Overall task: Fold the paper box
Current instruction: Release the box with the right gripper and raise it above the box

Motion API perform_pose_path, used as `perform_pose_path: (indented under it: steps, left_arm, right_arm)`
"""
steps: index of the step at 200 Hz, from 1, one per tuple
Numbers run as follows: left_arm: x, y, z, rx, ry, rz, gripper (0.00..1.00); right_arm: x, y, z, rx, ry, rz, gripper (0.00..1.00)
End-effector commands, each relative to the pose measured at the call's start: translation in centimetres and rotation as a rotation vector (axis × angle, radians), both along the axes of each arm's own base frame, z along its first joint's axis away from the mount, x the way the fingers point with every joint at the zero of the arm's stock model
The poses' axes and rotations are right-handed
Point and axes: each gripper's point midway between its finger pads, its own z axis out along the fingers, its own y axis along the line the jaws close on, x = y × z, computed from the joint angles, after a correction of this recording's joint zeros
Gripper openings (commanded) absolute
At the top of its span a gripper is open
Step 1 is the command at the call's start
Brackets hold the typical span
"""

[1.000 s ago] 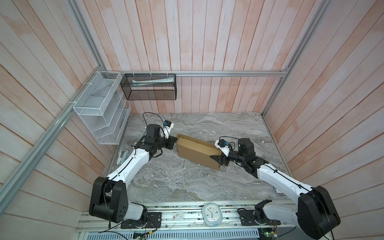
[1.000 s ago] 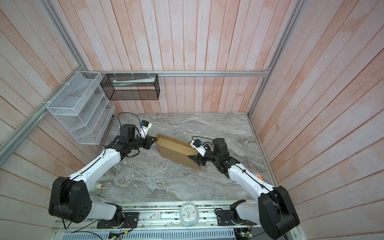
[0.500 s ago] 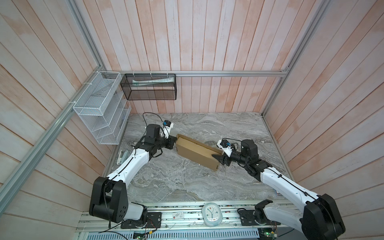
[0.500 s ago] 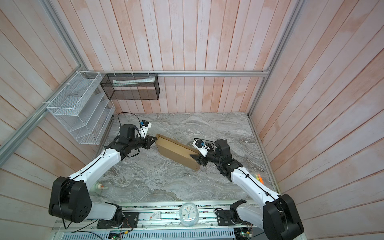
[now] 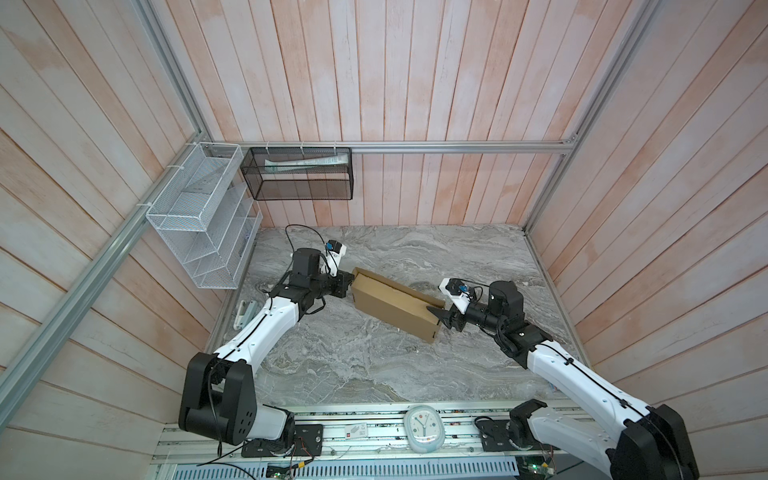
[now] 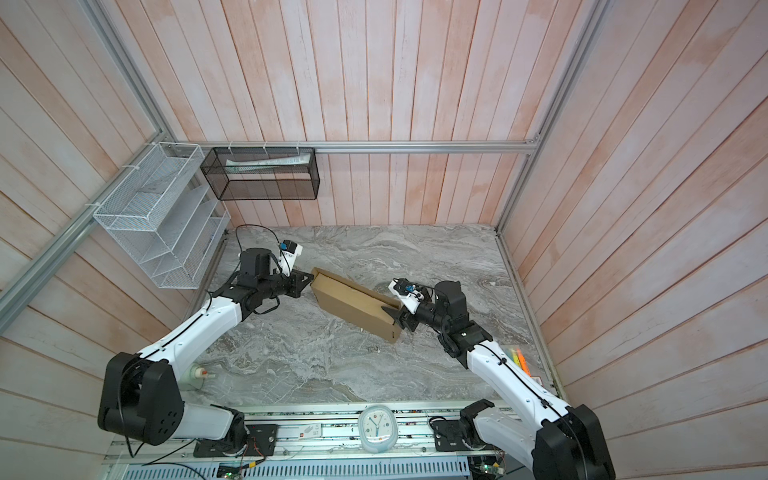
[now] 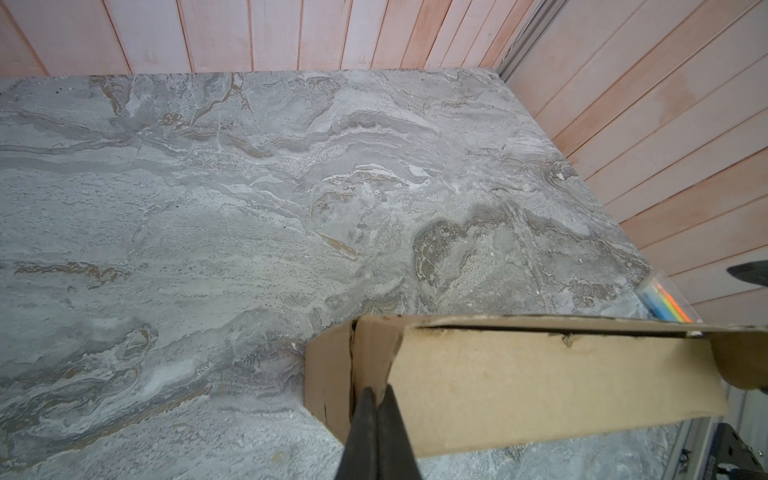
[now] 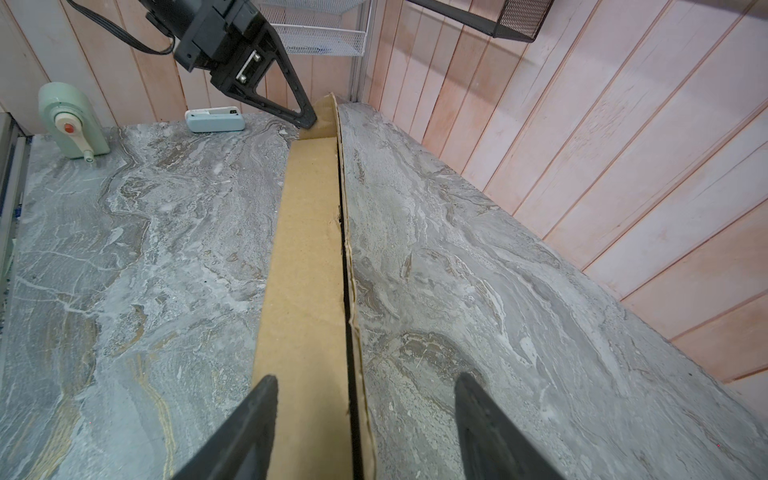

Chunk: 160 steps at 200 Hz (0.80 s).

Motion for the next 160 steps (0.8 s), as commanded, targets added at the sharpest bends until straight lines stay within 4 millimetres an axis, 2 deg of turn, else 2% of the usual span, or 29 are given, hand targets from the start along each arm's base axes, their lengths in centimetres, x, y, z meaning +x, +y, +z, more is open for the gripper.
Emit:
perform_pose_path:
  steps: [1,57,101,130,160]
  left_arm:
    - [0.5,-0.3,-0.3,-0.008,0.024,0.012,0.01]
    - [0.9,-0.8,-0.7,-0.005,0.036,0.009,0.01]
    - [1.2,-0.9,-0.4,-0.009,0.033,0.011,0.01]
    - [1.3,-0.9,-0.3,-0.013,0.037,0.012,0.01]
    - [1.3,-0.9,0.0,-0.015,0.034,0.016,0.01]
  right_arm:
    - [0.0,-0.4,0.5,0.015,0.001,-0.024,0.68]
    - [0.1,-1.1,2.7,0.052,-0.036,-0.072,0.67]
    - [0.0,-2.6,5.0,0.09,-0.064,-0.165,0.65]
    - [-0.3,-3.9,5.7,0.11,-0.035,-0.237,0.63]
    - [-1.0,-4.5,6.0,0.152,0.041,-0.277,0.5]
